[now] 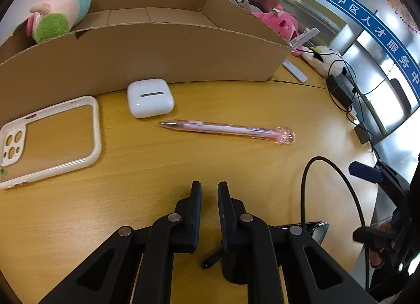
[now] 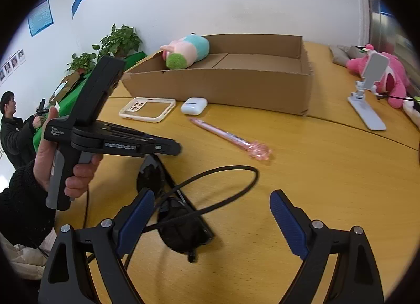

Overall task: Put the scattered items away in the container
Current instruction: 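Lower the right gripper onto the black sunglasses and close on them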

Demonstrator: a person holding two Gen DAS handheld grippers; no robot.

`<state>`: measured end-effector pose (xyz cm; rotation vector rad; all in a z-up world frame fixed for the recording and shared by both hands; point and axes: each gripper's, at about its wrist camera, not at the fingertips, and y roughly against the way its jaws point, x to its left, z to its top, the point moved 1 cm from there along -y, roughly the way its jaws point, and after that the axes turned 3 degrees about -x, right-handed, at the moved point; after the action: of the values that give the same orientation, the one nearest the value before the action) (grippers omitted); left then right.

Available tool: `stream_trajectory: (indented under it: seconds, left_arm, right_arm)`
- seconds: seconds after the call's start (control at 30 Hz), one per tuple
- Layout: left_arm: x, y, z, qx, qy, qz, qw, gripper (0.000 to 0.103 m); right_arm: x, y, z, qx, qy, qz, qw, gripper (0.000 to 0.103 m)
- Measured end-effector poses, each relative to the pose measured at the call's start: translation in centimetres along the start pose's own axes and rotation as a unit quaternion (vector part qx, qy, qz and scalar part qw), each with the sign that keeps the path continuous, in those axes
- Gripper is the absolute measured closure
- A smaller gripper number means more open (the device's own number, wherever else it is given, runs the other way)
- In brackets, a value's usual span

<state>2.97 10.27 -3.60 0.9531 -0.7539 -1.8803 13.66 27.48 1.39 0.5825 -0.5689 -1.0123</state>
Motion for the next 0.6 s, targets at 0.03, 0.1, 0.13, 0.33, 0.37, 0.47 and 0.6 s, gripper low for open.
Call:
stream_trajectory:
  seconds: [0.03, 0.1, 0.13, 0.33, 0.37, 0.47, 0.6]
  left_arm:
    - [0.2, 0.2, -0.2, 0.0, -0.001, 0.0, 1.0, 0.09]
    - [0.6, 0.5, -0.6, 0.001, -0.005, 0.002, 1.0, 0.09]
    - [0.6, 0.6, -0.7, 0.001, -0.008, 0.005, 1.0, 0.09]
    - [-0.2, 2.6, -1.5, -0.023, -0.024, -0.035, 0.9988, 0.048]
    - [-0.5, 2.8, -1.5, -0.028, -0.027, -0.042, 0.9983, 0.035]
    - [-1.9, 3.3, -1.5, -0.038, -0.043, -0.075, 0.9956, 0.026]
    - [-5.4, 3.0, -1.6, -0.029, -0.089, -0.114, 0.989, 0.026]
  right_arm:
    - [-0.5, 0.3, 0.0, -0.002, -0.003, -0.008, 1.0, 0.013]
    - [-1.7, 1.0, -0.2, -0.005, -0.01, -0.026, 1.0, 0.013]
    - [-2.5, 1.6, -0.4, -0.005, -0.014, -0.037, 0.999, 0.013]
    - [-7.8, 5.8, -1.2, -0.01, -0.041, -0.124, 0.991, 0.013]
    - [-8.4, 6.6, -1.3, -0.014, -0.046, -0.132, 0.99, 0.013]
    - [-10.3, 9.2, -0.8, -0.04, -0.069, -0.162, 0.984, 0.013]
    - [-10.7, 12.3, 0.5, -0.087, -0.068, -0.198, 0.974, 0.013]
